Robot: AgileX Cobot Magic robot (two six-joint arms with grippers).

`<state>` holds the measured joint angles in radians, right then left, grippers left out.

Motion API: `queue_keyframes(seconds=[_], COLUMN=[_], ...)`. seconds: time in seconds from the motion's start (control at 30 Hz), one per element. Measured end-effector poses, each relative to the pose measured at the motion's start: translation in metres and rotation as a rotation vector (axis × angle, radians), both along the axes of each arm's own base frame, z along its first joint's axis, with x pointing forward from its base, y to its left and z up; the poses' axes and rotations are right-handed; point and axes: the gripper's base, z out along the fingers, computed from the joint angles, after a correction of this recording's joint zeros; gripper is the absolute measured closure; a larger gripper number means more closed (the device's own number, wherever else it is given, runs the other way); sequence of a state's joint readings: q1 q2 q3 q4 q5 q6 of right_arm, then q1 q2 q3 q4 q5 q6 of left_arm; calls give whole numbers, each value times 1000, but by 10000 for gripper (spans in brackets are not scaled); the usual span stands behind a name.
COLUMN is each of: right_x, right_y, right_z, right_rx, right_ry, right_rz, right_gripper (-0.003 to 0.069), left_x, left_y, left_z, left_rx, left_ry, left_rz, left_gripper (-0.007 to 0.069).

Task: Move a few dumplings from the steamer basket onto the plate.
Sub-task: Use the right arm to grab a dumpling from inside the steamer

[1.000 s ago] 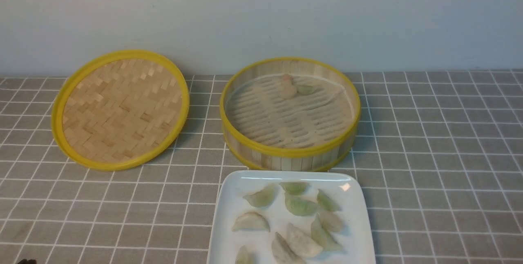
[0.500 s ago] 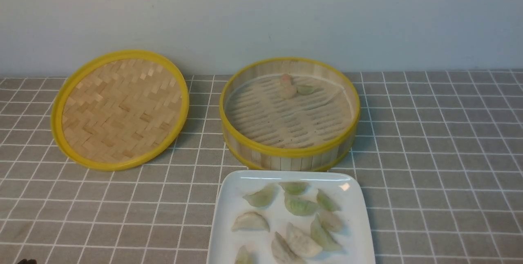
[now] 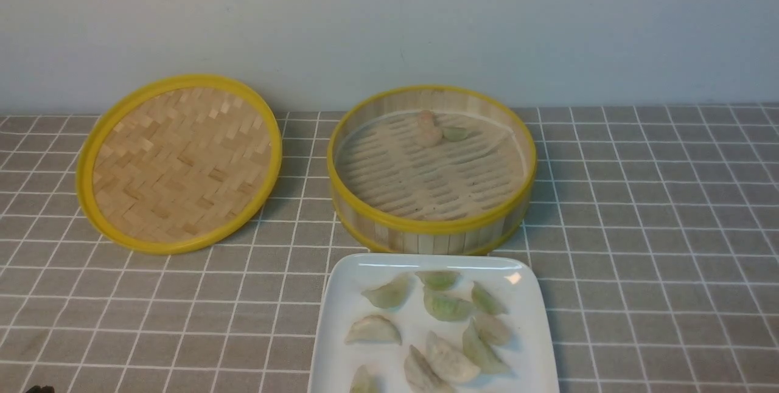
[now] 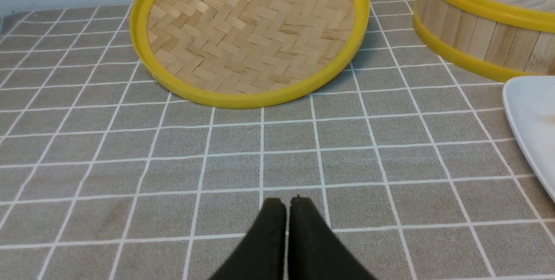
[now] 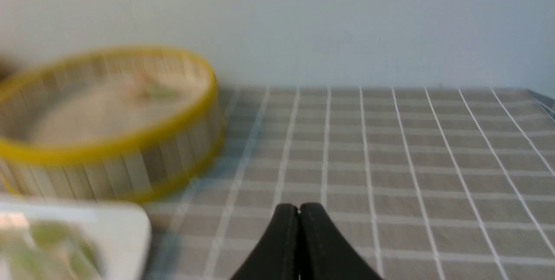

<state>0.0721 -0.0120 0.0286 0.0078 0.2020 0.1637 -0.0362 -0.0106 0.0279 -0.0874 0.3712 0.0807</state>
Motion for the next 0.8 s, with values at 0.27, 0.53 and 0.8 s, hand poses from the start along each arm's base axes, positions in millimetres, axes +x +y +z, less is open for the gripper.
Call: queue_keyframes(seconds=[0.27, 0.53, 0.8], right_x=[-5, -8, 23], right_y=[-6, -10, 5], right_z=[33, 43, 106], right_rx=[361, 400, 303], right_ry=[-346, -462, 35], right_rz=[-13, -27, 29], right_gripper=[673, 673, 673], left_x=[0, 0, 0], left_y=[0, 0, 0], left_z=[0, 0, 0], left_rx=[0, 0, 0], left_ry=[0, 0, 0], left_rz=[0, 0, 0], left_gripper=[629, 629, 629])
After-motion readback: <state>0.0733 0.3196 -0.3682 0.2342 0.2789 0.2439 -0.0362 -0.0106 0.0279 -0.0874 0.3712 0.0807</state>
